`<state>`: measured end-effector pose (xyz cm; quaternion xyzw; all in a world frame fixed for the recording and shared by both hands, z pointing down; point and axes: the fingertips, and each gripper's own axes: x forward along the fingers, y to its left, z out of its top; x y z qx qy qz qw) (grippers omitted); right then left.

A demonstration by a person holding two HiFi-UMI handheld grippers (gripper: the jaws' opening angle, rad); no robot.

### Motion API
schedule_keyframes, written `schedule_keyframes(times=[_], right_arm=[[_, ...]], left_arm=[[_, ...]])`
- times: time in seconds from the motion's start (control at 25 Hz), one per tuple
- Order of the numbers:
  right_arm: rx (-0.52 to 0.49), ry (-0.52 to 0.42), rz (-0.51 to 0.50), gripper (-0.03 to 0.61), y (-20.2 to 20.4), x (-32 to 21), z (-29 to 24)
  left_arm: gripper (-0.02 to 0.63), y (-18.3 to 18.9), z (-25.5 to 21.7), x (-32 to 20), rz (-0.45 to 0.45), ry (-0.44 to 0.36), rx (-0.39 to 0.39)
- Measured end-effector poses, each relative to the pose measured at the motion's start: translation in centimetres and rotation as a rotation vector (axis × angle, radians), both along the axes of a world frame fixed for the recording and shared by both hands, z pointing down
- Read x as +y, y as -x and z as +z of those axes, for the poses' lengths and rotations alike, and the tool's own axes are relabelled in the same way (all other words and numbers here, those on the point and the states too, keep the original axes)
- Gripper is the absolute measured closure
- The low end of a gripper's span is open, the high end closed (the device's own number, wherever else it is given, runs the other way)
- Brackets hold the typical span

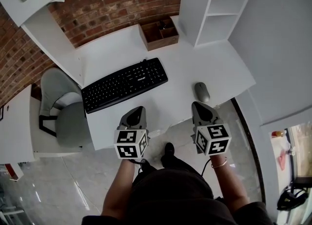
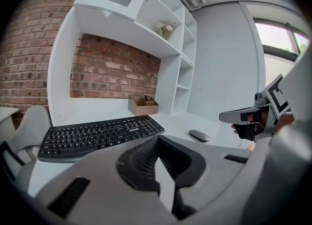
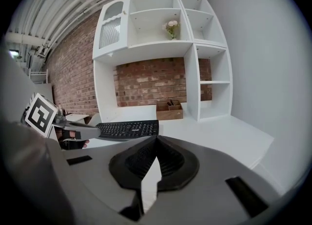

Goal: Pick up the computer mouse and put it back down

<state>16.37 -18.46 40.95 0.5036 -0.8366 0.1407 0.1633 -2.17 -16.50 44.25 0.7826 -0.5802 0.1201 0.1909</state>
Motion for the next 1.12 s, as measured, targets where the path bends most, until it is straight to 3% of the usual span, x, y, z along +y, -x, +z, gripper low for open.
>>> schedule_keyframes(times=[1.12], right_arm=[[-0.036, -0.053, 0.007, 0.574, 0.8, 1.7, -1.2]], left_arm=[[0.604, 2.3, -2.6, 1.8, -0.033, -0.067, -0.003]])
